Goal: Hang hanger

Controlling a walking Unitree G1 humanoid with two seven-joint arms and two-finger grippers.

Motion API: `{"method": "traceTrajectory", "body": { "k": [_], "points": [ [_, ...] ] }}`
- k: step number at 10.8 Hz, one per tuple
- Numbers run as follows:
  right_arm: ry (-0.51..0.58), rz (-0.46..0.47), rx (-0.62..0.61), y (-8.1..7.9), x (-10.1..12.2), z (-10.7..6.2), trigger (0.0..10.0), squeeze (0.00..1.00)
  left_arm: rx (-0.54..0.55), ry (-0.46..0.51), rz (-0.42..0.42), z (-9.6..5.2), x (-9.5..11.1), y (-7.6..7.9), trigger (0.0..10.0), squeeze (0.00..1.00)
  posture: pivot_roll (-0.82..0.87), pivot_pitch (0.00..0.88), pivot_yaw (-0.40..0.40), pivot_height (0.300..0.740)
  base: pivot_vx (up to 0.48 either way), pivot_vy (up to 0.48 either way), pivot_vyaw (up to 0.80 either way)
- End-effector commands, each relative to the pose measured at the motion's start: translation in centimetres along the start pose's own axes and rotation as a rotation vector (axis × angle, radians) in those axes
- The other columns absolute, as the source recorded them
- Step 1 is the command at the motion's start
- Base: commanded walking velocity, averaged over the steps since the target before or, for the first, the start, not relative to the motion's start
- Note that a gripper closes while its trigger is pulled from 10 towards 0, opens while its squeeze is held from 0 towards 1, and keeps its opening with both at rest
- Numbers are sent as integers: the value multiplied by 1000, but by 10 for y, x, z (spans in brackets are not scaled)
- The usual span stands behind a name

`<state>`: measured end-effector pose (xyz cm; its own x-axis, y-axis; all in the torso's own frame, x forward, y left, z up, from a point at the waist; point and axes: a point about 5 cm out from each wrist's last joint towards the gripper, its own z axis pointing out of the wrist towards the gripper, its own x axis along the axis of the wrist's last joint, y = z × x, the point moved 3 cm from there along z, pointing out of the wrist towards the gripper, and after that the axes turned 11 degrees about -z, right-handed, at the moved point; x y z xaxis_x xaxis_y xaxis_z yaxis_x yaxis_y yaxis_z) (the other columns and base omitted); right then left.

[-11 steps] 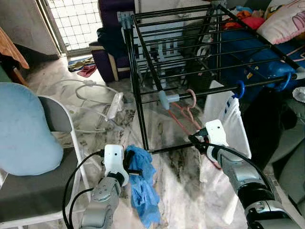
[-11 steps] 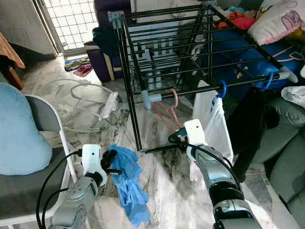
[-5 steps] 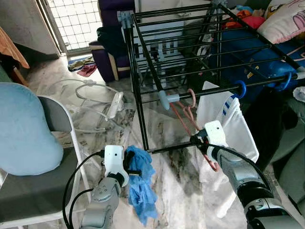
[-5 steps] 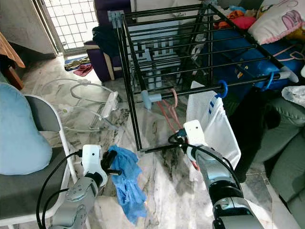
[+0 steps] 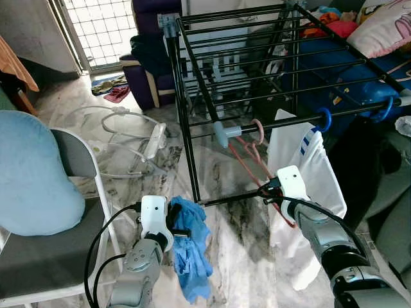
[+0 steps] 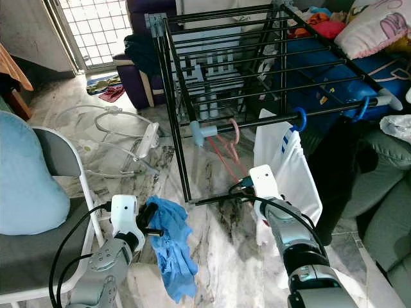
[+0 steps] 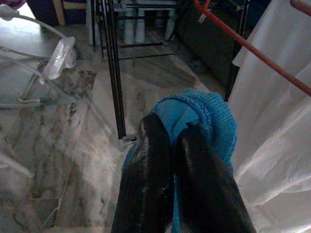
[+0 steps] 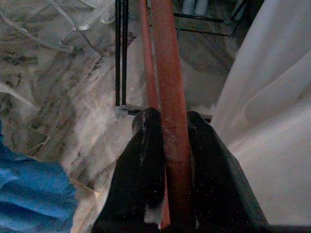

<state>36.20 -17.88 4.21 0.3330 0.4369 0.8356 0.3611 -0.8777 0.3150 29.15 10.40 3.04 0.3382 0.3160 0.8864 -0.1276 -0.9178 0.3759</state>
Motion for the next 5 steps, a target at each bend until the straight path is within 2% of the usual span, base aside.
{"method": "traceTrajectory", "body": {
  "k": [1,2,5],
  "points": [
    [26,-30,-1,1,10,2,0,0,-5,24,17,1,8,2,10000,0,-80,0,71,740,0,0,0],
    [29,-61,-5,2,10,2,0,0,-5,23,17,1,8,2,10000,0,-77,0,69,740,0,0,0],
    [32,-83,-16,8,11,2,0,0,-4,21,17,3,8,3,10000,0,-80,0,69,740,0,0,0]
  ]
}}
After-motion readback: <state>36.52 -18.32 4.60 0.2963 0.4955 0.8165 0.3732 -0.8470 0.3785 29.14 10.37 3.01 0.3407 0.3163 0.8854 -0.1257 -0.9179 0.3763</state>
